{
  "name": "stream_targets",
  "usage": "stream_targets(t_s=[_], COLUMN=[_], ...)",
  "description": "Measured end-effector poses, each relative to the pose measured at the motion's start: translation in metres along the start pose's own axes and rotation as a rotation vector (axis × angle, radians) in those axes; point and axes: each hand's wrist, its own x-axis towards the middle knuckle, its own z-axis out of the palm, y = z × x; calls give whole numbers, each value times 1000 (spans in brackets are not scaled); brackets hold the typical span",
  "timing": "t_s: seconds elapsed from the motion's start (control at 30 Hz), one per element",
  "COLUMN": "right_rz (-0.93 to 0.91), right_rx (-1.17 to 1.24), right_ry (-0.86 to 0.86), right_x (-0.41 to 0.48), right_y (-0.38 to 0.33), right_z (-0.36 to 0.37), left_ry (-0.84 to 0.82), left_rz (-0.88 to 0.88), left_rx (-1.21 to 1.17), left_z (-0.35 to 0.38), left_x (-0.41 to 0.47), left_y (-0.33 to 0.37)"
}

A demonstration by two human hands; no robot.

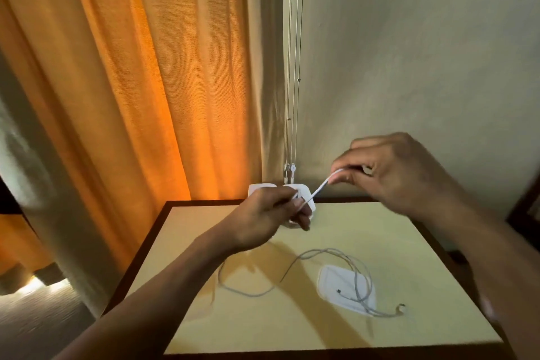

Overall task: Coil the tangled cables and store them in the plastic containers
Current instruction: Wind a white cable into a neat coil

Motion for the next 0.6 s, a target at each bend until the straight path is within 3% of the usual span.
stream_targets(t_s=[0.17, 0.37, 0.5, 0.6], right_rz=[11, 310, 456, 422], right_rx=[209, 613, 681, 572], right_ry=[35, 5, -140, -145], right_x=[27, 24, -7, -23], right_y=[12, 17, -3, -29], right_z=[-9, 39, 87, 94], left_ry=[-114, -118, 171, 386], left_rz=[-73, 182, 339, 319], left_rx=[-441, -762, -1020, -906], left_z=[15, 20, 4, -8], left_x=[-8, -16, -8, 5], left_y=[15, 42, 64, 53])
